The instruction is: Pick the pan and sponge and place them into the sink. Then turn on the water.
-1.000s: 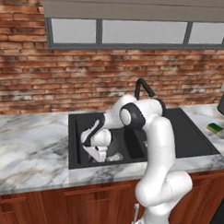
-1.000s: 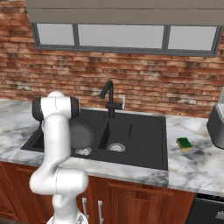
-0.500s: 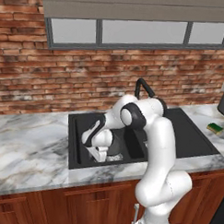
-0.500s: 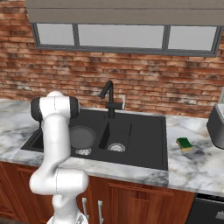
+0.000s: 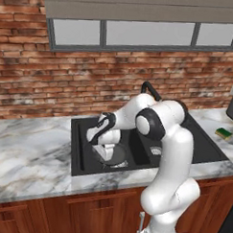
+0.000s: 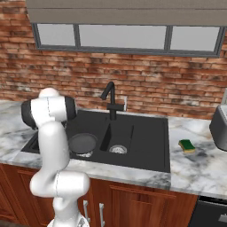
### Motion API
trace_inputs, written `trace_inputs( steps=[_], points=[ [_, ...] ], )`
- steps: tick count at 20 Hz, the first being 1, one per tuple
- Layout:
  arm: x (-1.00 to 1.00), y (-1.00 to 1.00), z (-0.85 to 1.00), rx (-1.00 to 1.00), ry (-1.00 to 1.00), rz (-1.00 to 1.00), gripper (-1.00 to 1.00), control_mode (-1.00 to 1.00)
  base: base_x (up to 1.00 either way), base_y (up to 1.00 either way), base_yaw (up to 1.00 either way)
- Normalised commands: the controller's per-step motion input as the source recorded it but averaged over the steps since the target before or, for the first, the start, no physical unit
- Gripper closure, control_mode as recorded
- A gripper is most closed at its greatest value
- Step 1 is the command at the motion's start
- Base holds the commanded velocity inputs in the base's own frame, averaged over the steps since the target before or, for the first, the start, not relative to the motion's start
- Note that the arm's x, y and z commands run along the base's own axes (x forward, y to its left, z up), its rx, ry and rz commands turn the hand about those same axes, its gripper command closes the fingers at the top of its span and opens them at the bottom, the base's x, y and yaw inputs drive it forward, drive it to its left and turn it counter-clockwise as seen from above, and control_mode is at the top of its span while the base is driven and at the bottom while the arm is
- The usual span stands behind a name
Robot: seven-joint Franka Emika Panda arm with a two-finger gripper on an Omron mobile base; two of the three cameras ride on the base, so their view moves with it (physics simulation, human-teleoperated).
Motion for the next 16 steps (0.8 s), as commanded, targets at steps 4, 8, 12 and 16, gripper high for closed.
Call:
trace_inputs(
  steps=[4,8,12,16],
  points=[
    [-0.52,-0.07,1.0,-0.07,-0.22,0.23,-1.0,-1.0,0.0,0.0,0.0],
    [-0.85,-0.26,1.0,-0.25,-0.3,0.31,-1.0,-1.0,0.0,0.0,0.0],
    [-0.98,-0.41,1.0,-0.28,-0.34,0.39,-1.0,-1.0,0.0,0.0,0.0],
    [-0.94,-0.5,1.0,-0.23,-0.29,0.37,-1.0,-1.0,0.0,0.0,0.0]
  ],
)
